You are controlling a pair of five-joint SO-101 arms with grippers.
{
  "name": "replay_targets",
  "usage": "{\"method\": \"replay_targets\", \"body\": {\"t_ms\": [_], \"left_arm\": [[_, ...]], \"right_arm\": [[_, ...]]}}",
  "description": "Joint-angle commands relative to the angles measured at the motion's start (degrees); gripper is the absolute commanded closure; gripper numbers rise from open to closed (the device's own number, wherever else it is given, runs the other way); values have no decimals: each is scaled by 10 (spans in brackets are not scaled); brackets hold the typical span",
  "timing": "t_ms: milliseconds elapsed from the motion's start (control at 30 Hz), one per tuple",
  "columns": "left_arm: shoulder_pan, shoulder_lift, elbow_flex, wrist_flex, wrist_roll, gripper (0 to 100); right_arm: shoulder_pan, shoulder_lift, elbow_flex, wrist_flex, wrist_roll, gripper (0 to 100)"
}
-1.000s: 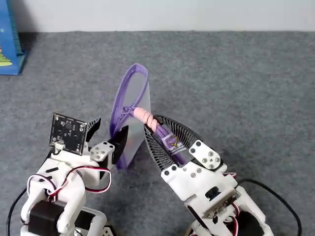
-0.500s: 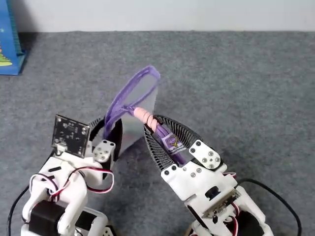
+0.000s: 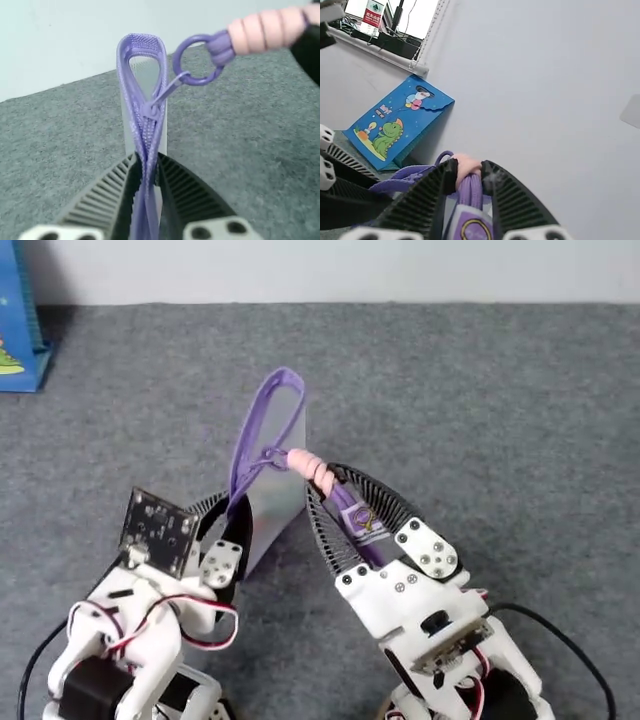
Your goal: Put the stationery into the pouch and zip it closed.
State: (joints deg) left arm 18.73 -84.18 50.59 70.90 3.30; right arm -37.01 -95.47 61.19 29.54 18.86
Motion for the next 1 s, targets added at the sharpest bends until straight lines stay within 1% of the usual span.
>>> {"method": "replay_targets", "body": {"t_ms": [0, 67, 133, 267, 733, 967], "left_arm": [[1, -65, -10, 34, 4, 991], [0, -92, -6, 44, 2, 991], [-21, -102, 0, 44, -4, 991], [-42, -103, 5, 47, -9, 991], [-42, -105, 2, 54, -9, 991], [-42, -105, 2, 55, -9, 991]], "right_arm": [[34, 5, -19, -15, -5, 991], [62, 27, -6, -49, -5, 991], [87, 59, 0, -90, -6, 991], [118, 139, -1, -150, -6, 991], [194, 394, -4, -350, -4, 991], [240, 512, -34, -418, -3, 991]]}}
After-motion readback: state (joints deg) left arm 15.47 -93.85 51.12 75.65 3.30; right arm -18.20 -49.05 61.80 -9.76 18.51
